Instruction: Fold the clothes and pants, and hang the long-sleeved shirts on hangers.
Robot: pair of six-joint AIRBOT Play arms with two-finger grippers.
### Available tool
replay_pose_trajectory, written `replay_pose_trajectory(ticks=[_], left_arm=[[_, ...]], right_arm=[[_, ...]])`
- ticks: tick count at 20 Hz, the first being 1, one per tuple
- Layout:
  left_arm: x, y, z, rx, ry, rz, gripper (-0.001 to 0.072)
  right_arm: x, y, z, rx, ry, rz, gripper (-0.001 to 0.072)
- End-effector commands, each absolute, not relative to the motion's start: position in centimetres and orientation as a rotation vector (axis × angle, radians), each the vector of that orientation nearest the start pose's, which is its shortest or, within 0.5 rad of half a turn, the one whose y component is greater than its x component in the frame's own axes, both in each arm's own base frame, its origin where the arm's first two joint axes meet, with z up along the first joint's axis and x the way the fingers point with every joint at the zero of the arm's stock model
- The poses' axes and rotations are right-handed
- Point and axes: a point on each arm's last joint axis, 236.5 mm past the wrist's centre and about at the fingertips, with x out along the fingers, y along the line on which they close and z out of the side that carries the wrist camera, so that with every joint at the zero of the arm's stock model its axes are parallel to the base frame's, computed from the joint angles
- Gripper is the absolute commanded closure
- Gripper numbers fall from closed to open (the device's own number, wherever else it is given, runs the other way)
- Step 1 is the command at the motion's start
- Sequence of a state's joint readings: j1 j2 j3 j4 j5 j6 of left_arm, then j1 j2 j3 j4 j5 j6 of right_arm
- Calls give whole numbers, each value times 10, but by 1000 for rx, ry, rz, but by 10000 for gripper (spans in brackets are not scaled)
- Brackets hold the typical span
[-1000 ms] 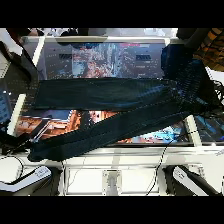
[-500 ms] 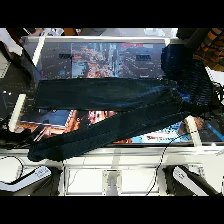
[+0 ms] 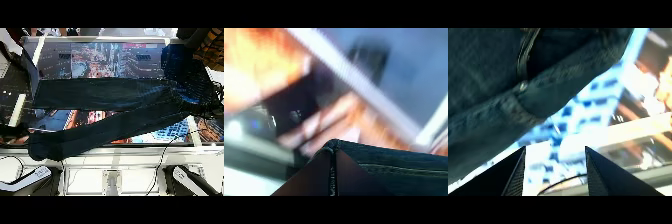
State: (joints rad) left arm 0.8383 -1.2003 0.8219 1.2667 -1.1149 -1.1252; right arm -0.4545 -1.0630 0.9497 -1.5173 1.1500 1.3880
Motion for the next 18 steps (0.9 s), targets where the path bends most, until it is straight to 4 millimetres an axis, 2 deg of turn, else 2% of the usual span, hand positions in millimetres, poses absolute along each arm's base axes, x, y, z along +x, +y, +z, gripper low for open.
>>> replay_pose_trajectory(ticks=[1, 4, 7, 9, 11, 12, 13, 14, 16, 18], left_arm=[[293, 229, 4, -398, 1100, 325, 680], [326, 254, 59, -304, 958, 355, 680], [355, 250, 75, -279, 884, 302, 680], [375, 242, 75, -306, 845, 264, 678], [387, 236, 66, -320, 856, 236, 660], [390, 232, 61, -321, 868, 223, 564], [392, 228, 56, -323, 880, 211, 432], [392, 227, 54, -326, 887, 207, 406], [387, 230, 53, -337, 896, 210, 406], [370, 232, 47, -373, 946, 210, 406]], right_arm=[[314, -144, 17, 158, 1177, -280, 290], [316, -142, 17, 170, 1169, -273, 290], [308, -137, 6, 179, 1228, -252, 290], [306, -130, -2, 169, 1260, -204, 290], [305, -121, -10, 175, 1292, -151, 289], [303, -115, -14, 174, 1312, -115, 285], [301, -109, -18, 172, 1331, -76, 254], [298, -104, -21, 169, 1345, -41, 253], [296, -95, -25, 161, 1350, 15, 254], [291, -92, -33, 161, 1365, 28, 254]])
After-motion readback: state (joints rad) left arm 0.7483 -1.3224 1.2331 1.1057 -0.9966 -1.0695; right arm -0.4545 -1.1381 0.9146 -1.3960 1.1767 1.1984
